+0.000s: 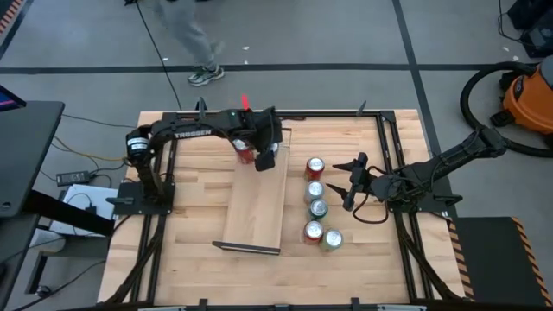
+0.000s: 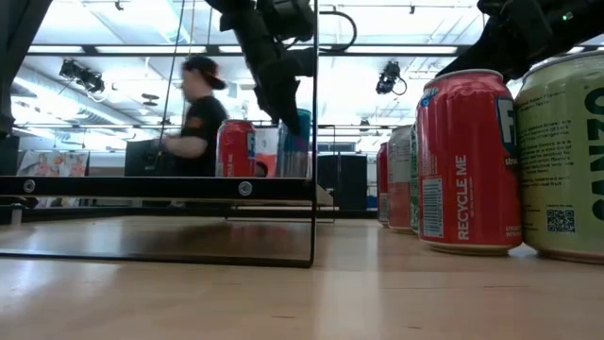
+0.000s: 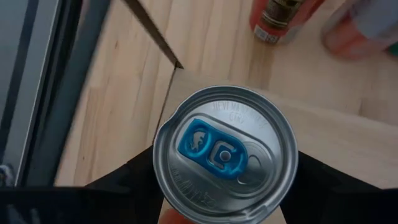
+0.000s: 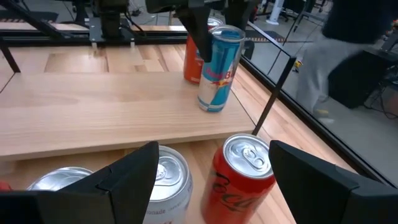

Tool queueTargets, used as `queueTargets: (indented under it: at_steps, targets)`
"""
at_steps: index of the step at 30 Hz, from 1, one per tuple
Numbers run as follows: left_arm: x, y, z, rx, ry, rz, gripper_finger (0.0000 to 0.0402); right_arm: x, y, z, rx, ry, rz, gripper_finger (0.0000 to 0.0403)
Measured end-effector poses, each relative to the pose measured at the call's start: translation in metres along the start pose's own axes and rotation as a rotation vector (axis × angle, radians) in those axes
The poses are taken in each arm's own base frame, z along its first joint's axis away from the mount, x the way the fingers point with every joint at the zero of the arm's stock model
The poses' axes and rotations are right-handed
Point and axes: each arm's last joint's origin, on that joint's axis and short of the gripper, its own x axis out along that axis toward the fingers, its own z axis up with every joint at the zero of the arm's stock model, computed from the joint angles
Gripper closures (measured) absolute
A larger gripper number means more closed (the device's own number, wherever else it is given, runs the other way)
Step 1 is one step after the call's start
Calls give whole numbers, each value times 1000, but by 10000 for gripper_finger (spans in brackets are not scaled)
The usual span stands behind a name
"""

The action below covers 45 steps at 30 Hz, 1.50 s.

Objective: Place canned beverage on shelf
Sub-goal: Put the blue soda can on the shelf, then put the red soda can on the shelf

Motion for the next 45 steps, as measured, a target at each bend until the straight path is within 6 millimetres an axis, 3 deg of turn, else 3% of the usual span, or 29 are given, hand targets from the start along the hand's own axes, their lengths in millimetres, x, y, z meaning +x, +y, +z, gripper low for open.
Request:
queueTargets:
  at_steps: [5, 10, 21, 34, 45]
  targets:
    - [0, 16, -6, -63, 13, -12, 154, 0, 0, 0, 0, 1, 0, 88]
    - [0, 18, -7, -90, 11, -19, 150, 0, 0, 0, 0, 1, 1, 88]
    - [-1, 9, -3, -69, -5, -22, 81, 0, 0, 0, 1, 1, 1, 88]
    - [-17, 1, -1, 2, -35, 35, 79, 0, 0, 1, 5, -5, 2, 88]
    - [-38, -11, 13, 55, -193, 138, 79, 0, 0, 1, 9, -11, 1, 88]
